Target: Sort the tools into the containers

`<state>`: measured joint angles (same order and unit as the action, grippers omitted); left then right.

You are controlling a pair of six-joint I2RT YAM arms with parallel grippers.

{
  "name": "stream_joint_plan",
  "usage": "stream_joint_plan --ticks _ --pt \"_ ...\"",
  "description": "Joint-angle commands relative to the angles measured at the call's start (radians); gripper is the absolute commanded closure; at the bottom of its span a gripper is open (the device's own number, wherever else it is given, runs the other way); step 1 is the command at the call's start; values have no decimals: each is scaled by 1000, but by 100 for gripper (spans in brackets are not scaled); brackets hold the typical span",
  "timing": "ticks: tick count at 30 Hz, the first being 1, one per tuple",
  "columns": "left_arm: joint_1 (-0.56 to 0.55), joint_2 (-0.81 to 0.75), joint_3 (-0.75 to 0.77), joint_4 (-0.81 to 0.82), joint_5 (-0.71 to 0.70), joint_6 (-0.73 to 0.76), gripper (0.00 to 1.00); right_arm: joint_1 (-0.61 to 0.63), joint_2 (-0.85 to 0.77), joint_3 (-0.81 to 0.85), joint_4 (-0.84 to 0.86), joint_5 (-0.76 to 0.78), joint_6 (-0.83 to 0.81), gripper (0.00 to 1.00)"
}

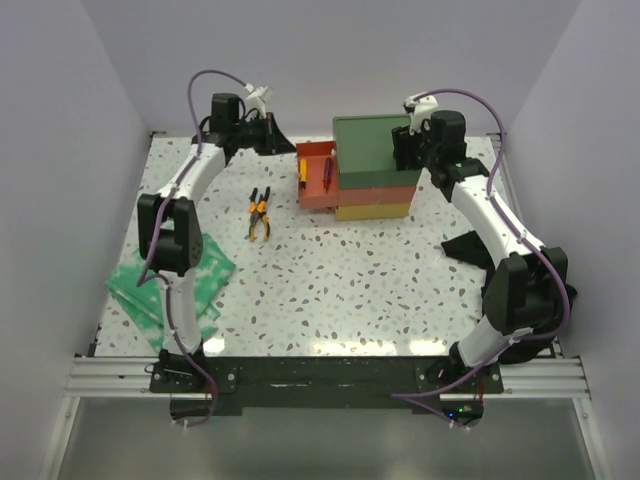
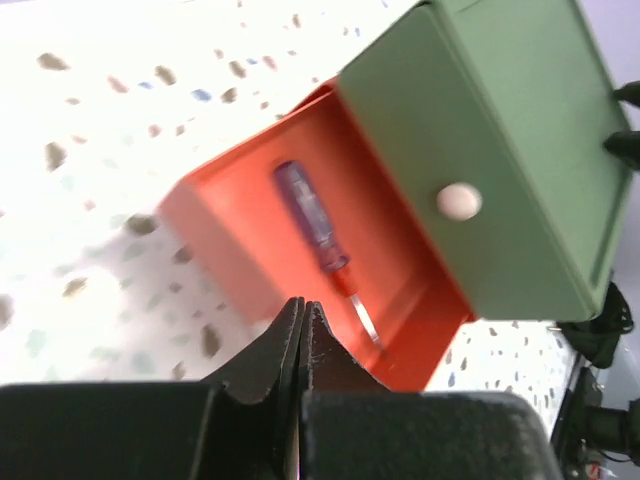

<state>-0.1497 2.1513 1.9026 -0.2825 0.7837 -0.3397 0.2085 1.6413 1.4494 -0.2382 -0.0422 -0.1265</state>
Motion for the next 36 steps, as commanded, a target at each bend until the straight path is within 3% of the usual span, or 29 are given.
stream_joint_plan --ticks 1,9,20,32,35,36 --pt "71 -67 -117 71 -72 77 100 -6 14 -55 -145 34 -27 37" --pt "32 22 -70 13 -90 140 100 -8 26 -46 -144 33 -24 37" --pt "-93 85 -36 120 63 99 100 -6 34 -41 -150 28 -21 37" --pt "-182 116 -82 491 173 -130 100 -4 48 -23 -168 25 -9 37" --pt "-162 99 -68 424 120 -160 78 -6 57 -3 -179 24 -12 37" --pt "-136 69 -76 380 105 -159 66 -6 57 2 -181 22 -15 37"
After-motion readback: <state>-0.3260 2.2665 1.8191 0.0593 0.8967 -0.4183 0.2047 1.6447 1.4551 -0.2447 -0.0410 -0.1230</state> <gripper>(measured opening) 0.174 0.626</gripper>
